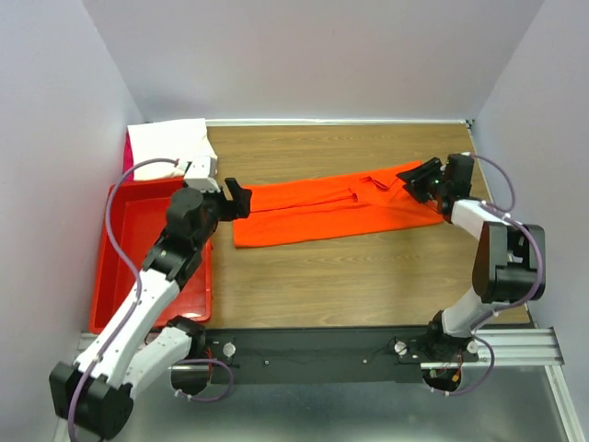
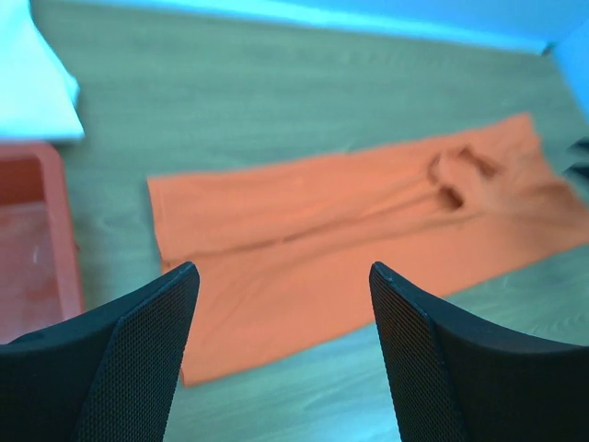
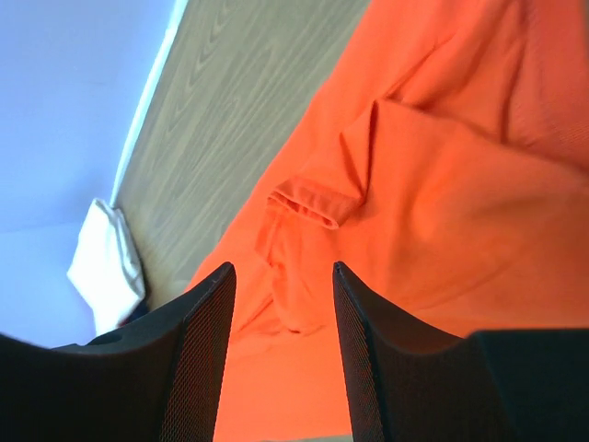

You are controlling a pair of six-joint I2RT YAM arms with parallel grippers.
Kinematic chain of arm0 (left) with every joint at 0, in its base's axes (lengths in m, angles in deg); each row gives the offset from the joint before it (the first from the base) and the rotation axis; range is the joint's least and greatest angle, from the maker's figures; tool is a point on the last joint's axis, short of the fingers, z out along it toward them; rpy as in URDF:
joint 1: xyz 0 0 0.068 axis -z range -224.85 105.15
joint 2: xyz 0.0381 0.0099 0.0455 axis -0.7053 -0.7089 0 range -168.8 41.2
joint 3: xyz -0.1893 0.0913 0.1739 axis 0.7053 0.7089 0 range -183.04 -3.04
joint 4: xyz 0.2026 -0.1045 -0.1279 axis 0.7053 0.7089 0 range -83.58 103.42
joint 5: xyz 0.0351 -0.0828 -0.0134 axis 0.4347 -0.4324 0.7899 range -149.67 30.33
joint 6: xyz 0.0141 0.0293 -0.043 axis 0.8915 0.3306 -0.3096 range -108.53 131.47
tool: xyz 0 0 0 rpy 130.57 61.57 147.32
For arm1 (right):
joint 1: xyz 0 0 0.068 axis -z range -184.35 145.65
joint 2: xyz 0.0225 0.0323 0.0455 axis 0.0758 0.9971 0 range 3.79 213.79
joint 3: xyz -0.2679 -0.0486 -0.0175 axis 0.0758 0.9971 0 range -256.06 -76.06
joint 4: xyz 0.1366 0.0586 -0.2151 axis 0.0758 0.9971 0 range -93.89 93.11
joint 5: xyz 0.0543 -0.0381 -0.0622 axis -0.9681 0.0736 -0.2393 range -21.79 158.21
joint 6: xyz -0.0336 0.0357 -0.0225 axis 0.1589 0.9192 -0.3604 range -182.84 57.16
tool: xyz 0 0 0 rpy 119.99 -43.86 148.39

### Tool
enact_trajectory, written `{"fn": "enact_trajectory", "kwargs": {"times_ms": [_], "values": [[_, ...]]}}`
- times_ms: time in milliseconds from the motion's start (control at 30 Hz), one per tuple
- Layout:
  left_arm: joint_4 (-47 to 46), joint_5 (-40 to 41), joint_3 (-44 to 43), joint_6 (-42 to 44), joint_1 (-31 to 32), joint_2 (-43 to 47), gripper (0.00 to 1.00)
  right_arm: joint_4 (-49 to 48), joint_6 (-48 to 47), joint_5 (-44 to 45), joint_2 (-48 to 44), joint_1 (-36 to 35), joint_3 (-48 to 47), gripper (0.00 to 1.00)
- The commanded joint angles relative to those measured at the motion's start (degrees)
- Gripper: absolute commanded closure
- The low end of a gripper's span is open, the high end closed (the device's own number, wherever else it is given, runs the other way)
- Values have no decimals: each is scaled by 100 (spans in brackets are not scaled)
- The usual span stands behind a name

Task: Fold and stack the t-shirts
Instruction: Fold the tshirt

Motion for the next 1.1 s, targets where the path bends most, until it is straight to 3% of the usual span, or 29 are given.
{"fn": "enact_trajectory", "kwargs": {"times_ms": [0,133,333,733,1067], "values": [[-378,429,379,555,35,649,17,-1237,1297,132,447,-299,241,46],[-580,876,985,697,43,1685,11,-1697,1836,588,851,-546,417,46],[-1027,1158,1417,758,35,2381,2,-2040,2276,1002,1176,-661,488,46],[-1020,1273,1356,1004,35,1960,2,-2128,2698,1468,1608,-890,488,48],[-1037,1282,1382,1066,35,1987,2,-2234,2900,1653,1819,-898,409,63]]}}
